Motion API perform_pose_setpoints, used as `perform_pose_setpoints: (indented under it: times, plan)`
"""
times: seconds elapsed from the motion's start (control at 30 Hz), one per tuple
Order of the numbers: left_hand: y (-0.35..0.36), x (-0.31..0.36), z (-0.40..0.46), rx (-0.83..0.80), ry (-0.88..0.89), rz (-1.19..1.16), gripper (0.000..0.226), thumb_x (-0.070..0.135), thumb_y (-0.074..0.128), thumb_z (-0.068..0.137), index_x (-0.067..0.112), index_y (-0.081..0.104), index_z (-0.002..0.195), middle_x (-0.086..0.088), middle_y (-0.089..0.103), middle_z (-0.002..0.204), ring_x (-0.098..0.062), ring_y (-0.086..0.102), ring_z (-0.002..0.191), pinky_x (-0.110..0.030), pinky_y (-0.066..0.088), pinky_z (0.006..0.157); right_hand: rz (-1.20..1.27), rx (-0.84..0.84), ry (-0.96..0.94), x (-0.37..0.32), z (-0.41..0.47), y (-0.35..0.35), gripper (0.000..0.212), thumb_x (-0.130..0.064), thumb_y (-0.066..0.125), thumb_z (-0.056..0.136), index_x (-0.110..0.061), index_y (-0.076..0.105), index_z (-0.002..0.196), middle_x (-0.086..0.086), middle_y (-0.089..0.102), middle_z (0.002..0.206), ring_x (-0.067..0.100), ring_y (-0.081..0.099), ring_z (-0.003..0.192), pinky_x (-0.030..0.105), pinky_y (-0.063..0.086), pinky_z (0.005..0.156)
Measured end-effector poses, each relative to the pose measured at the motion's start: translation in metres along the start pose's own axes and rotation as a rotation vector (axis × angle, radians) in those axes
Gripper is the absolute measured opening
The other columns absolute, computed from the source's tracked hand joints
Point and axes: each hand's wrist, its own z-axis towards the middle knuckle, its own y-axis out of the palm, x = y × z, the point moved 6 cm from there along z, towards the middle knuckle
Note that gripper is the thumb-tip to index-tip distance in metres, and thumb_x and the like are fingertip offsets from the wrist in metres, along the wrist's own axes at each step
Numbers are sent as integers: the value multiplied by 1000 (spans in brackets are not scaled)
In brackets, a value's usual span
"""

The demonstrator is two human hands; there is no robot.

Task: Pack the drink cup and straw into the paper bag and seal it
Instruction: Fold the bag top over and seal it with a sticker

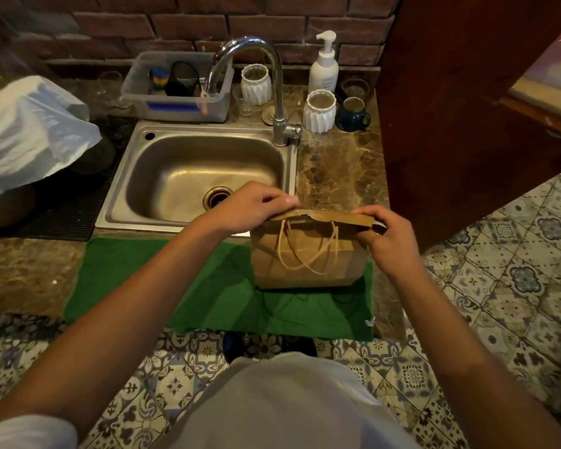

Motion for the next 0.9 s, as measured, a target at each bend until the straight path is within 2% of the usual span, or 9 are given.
perform_pose_setpoints:
  times: [0.13,0.23,0.33,0.47,0.57,0.67,0.8,0.9]
  plan:
    - [10,4,3,-59,120,276,31,41,68,93,22,78,115,1,77,114,-10,68,102,-33,54,91,5,50,3,7,1,-1,43,11,71,82,-27,75,102,-1,74,112,16,67,111,45,55,102]
    - [14,7,4,-37,167,407,38,48,67,91,21,77,117,-1,74,117,-16,65,106,-40,53,92,14,103,30,13,1,2,40,3,74,85,-28,72,111,-4,73,112,14,67,107,47,58,97]
    - [19,7,5,-22,232,478,41,48,65,94,18,74,121,-1,71,124,-17,61,114,-35,46,96,30,168,63,14,-1,5,46,-11,76,90,-35,62,127,-5,69,114,5,66,104,35,58,88]
    - [19,6,7,18,242,513,39,48,67,92,17,75,115,-2,72,117,-19,63,109,-41,48,93,-43,183,38,10,1,7,30,-16,76,91,-40,67,107,-14,69,110,9,65,106,46,58,93]
    - [17,6,9,62,230,572,33,47,70,90,20,73,108,3,70,109,-19,61,104,-37,46,86,-29,192,25,5,1,8,30,-17,76,91,-44,67,99,-19,70,103,7,67,96,44,60,87]
    - [18,9,10,118,226,613,26,42,70,92,19,71,104,1,70,105,-20,60,100,-36,45,81,4,191,2,1,2,8,31,-12,75,90,-40,68,98,-20,70,101,7,68,97,42,60,87]
    - [14,11,8,162,195,604,22,39,70,92,19,71,101,0,73,103,-21,62,94,-37,49,77,-53,51,-24,-4,4,9,41,-6,75,86,-32,66,116,-16,67,111,9,64,107,28,54,85]
    - [12,12,8,167,207,624,21,40,70,92,21,71,101,1,74,99,-20,63,91,-36,47,74,-79,-112,-77,-10,4,11,50,-21,77,82,-30,64,129,-8,65,126,10,61,117,31,50,95]
